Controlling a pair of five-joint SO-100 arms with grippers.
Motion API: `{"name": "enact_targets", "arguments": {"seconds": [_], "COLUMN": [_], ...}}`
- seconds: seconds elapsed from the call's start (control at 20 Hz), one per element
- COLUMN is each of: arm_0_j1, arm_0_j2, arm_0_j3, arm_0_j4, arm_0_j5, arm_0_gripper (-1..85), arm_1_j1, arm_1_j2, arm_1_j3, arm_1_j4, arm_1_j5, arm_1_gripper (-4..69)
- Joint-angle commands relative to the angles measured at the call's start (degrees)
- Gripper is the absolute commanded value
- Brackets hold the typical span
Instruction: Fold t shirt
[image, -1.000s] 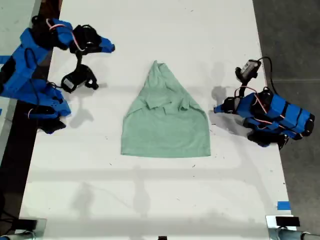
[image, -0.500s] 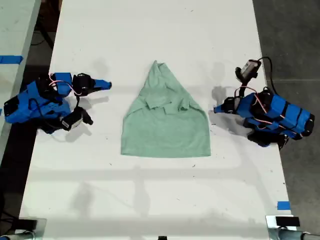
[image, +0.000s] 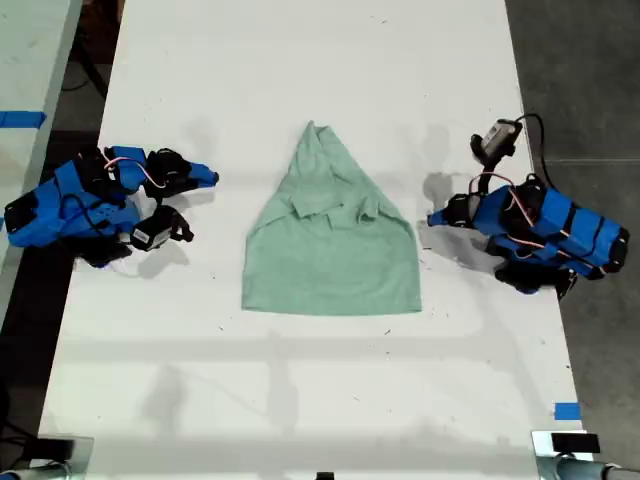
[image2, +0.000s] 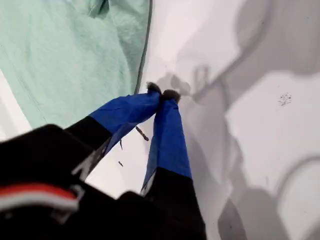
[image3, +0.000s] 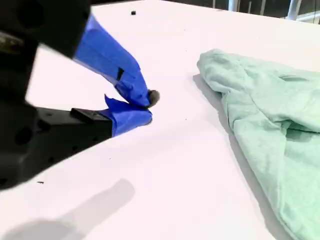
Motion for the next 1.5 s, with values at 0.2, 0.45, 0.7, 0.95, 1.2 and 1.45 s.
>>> {"name": "enact_targets", "arguments": {"seconds": [0.2, 0.45, 0.7, 0.95, 1.2, 1.45], "arm_0_j1": [-0.62, 7.82, 11.43, 11.6, 11.6, 11.6], "arm_0_j2": [-0.09, -0.09, -0.09, -0.09, -0.09, -0.09], "arm_0_j3": [2.37, 2.37, 2.37, 2.37, 2.37, 2.37], "arm_0_j4": [0.26, 0.26, 0.26, 0.26, 0.26, 0.26], "arm_0_j5": [0.88, 0.88, 0.88, 0.88, 0.88, 0.88], "arm_0_gripper": [14.1, 14.6, 14.6, 14.6, 14.6, 14.6], "arm_1_j1": [-1.05, -1.05, -0.7, -0.97, -1.05, -1.05], "arm_1_j2": [0.62, 0.62, 0.62, 0.62, 0.62, 0.62], "arm_1_j3": [3.25, 3.25, 3.25, 3.25, 3.25, 3.25], "arm_1_j4": [-1.32, -1.23, -1.23, -1.23, -1.23, -1.32], "arm_1_j5": [0.44, 0.79, 0.79, 0.53, 0.44, 0.26], "arm_1_gripper": [1.2, 1.2, 1.2, 1.2, 1.2, 1.2]}}
